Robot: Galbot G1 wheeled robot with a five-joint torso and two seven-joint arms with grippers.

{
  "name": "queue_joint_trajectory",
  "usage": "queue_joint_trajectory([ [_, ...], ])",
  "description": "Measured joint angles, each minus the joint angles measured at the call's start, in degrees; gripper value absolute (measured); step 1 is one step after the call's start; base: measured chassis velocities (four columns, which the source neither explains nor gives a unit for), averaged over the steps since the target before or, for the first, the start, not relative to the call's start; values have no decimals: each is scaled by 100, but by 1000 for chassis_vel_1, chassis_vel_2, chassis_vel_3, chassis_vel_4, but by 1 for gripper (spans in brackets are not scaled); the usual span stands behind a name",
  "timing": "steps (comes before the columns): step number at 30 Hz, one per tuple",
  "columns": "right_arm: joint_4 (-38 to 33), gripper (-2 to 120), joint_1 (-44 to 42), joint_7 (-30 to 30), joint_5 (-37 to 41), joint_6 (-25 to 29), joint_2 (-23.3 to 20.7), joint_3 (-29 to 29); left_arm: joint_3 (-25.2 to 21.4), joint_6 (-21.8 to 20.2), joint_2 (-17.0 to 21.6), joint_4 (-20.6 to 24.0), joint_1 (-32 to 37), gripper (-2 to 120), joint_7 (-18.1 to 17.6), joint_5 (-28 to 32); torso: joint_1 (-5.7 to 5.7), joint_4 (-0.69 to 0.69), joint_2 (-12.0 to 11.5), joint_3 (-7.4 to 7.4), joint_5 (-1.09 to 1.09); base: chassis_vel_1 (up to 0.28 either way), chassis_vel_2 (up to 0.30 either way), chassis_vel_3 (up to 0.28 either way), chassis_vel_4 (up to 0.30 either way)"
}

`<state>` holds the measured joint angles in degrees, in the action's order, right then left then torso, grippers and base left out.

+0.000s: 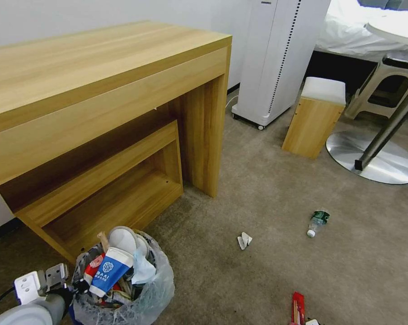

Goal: Pick up the trash bin and place the garbage on the floor into it.

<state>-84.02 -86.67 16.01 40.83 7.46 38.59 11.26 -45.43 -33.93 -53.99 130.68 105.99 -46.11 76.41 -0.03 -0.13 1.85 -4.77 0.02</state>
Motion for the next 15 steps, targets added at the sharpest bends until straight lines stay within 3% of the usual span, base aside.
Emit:
queue_joint_trajectory([
  [15,180,98,88,20,-94,-7,191,110,44,35,10,-37,-32,0,15,-26,0,-3,2,1,4,0,0,0,0],
])
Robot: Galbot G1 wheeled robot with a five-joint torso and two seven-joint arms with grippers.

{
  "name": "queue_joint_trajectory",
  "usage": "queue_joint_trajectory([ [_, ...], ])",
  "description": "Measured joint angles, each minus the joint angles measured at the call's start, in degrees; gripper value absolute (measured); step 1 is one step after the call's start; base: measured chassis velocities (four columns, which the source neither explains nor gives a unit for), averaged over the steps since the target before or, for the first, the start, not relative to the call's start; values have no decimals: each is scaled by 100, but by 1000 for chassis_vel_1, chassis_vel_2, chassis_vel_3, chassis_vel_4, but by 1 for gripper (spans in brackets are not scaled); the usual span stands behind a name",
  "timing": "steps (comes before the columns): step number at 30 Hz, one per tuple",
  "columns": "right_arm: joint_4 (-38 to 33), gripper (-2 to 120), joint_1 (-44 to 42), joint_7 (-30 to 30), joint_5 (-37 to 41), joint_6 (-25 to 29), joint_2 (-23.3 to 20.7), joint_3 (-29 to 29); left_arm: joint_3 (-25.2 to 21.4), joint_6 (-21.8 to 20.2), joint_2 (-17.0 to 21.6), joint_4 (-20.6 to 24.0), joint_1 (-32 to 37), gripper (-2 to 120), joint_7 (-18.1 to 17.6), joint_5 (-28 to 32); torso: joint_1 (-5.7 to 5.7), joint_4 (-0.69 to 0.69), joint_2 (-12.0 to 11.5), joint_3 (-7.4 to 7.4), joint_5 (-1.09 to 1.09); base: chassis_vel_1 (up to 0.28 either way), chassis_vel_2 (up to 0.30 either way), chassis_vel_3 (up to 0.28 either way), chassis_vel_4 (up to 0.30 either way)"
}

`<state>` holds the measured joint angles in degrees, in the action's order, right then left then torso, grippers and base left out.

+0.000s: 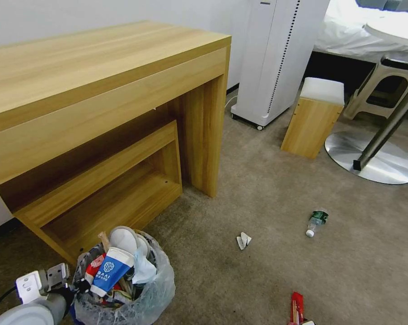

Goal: Pick up the trash bin and place the garbage on the floor into it.

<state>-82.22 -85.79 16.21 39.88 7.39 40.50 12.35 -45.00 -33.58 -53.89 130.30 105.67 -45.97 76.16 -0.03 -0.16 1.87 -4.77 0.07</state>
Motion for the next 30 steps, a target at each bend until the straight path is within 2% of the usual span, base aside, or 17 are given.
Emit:
queue_joint_trajectory([
  [14,-101,94,-130,50,-47,29,-84,-95,11,12,-18,0,12,0,29,-66,0,6,-3,-1,-20,0,0,0,0],
  [15,-172,90,-194,49,-57,14,-143,-151,11,12,-12,0,14,0,31,-73,0,8,-3,-1,-23,0,0,0,0],
  [16,-248,86,-282,53,-58,-19,-213,-231,10,12,-3,6,14,0,31,-77,-1,8,-3,-1,-15,0,0,0,0],
  [17,-248,86,-282,53,-58,-19,-213,-231,10,12,-3,6,14,0,31,-77,-1,8,-3,-1,-15,0,0,0,0],
  [21,-321,68,-481,58,-95,-2,-300,-379,7,13,4,58,11,0,27,-76,-1,3,-4,-1,-13,0,0,0,0],
  [23,-347,65,-534,59,-97,-2,-333,-424,-3,13,22,81,26,0,24,-76,-1,4,-4,-1,-9,0,0,0,0],
  [24,-383,58,-555,58,-93,-5,-357,-431,-15,14,36,92,32,0,15,-70,-1,4,-4,-1,-5,0,0,0,0],
  [30,-409,39,-496,88,-85,2,-349,-389,-33,20,24,124,79,0,7,-78,-1,3,-4,-2,-6,0,0,0,0],
])
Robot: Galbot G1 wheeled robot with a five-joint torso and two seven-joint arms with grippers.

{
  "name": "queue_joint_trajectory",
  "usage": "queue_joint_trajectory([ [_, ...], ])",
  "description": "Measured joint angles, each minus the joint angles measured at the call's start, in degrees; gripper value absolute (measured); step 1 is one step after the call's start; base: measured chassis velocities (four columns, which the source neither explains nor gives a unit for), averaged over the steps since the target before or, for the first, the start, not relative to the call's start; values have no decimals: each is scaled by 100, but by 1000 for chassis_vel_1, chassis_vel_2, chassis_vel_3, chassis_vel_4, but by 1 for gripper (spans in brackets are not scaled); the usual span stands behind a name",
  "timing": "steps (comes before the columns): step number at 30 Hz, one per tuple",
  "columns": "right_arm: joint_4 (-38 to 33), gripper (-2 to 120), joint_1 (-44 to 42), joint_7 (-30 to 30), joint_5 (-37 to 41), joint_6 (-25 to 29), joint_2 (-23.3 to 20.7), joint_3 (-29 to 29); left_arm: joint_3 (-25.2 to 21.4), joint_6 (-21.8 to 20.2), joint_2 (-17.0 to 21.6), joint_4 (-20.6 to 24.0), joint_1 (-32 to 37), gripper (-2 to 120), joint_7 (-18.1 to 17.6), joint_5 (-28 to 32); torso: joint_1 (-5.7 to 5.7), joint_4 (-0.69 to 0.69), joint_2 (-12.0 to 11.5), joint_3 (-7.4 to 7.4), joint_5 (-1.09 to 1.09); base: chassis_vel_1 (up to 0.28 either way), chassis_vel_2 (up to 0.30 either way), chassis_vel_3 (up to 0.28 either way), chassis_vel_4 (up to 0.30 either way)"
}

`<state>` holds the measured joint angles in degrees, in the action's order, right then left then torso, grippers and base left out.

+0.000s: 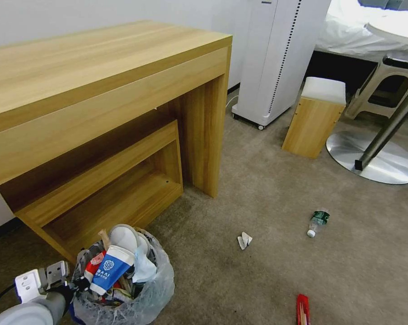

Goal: Pick up the trash bin and place the garbage on the floor into it.

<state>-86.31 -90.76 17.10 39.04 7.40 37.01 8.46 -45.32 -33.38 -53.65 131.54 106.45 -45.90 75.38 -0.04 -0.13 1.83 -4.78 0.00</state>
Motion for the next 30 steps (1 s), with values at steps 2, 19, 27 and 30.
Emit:
queue_joint_trajectory([
  [2,-23,33,9,0,1,4,-10,6,-4,0,-2,2,14,0,0,-8,0,0,0,0,0,0,0,0,0],
  [19,-297,0,-294,-67,-131,45,6,-255,-74,1,52,124,112,0,4,-12,0,0,1,1,0,0,0,0,0],
  [27,-479,0,-377,-214,-241,116,-85,-535,-100,-1,117,187,84,0,-20,115,0,0,2,1,0,0,0,0,0],
  [30,-584,0,-381,-297,-286,184,-140,-683,-111,-1,118,199,81,0,-27,144,0,0,2,1,-1,0,0,0,0],
])
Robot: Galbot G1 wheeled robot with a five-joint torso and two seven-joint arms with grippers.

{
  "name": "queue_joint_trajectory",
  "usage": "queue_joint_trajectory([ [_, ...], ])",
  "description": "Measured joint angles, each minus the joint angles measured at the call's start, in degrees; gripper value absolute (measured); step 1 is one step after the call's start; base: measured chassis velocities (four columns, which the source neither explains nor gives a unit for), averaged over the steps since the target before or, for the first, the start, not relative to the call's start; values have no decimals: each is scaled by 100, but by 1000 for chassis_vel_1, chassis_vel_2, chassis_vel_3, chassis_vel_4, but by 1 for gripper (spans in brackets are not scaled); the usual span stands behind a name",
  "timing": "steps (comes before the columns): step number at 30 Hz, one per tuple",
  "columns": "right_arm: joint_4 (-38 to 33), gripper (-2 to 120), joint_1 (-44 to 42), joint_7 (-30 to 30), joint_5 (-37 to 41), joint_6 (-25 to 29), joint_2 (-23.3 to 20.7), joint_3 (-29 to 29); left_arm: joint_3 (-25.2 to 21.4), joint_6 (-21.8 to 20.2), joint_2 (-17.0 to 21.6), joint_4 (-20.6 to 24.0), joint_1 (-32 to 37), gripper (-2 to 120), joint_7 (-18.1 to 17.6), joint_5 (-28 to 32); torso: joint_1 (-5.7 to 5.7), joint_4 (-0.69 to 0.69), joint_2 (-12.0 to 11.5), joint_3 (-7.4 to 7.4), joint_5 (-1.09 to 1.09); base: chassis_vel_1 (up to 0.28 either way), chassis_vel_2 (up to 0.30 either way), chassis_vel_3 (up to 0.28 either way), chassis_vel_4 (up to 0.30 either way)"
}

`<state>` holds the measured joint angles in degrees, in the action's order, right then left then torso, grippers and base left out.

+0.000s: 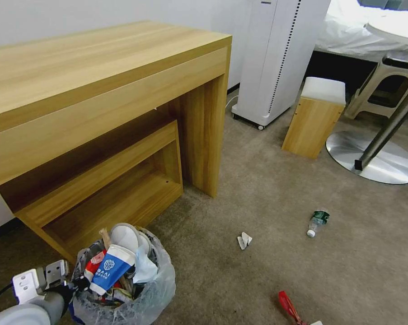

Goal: Pick up the trash bin and place the garbage on the floor into it.

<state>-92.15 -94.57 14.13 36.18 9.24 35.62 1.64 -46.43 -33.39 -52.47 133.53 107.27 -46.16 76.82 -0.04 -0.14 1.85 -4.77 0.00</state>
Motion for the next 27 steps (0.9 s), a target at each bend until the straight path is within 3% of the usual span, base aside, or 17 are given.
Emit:
queue_joint_trajectory([
  [6,-456,0,291,-668,-197,503,-151,-530,-1,0,-26,7,-41,0,-9,28,0,0,0,0,1,0,0,0,0],
  [11,-826,0,919,-1017,-162,698,-319,-600,2,-2,-33,7,-49,0,-16,35,0,1,0,0,1,0,0,0,0],
  [18,-1423,0,2577,-1466,564,681,-578,41,-5,-2,-73,10,-69,0,-19,62,0,0,0,-1,2,0,0,0,0],
  [21,-1588,0,3747,-1738,917,653,-550,714,-2,-2,-90,11,-93,0,-21,75,0,3,0,-1,2,0,0,0,0],
  [24,-1608,0,4269,-1995,1098,590,-472,939,64,-2,-39,-7,-209,0,-29,141,0,5,0,-1,0,0,0,0,0],
  [27,-1597,0,4620,-2205,1229,565,-403,1060,159,-1,122,-83,-406,0,-36,268,0,-2,0,-1,3,0,0,0,0],
])
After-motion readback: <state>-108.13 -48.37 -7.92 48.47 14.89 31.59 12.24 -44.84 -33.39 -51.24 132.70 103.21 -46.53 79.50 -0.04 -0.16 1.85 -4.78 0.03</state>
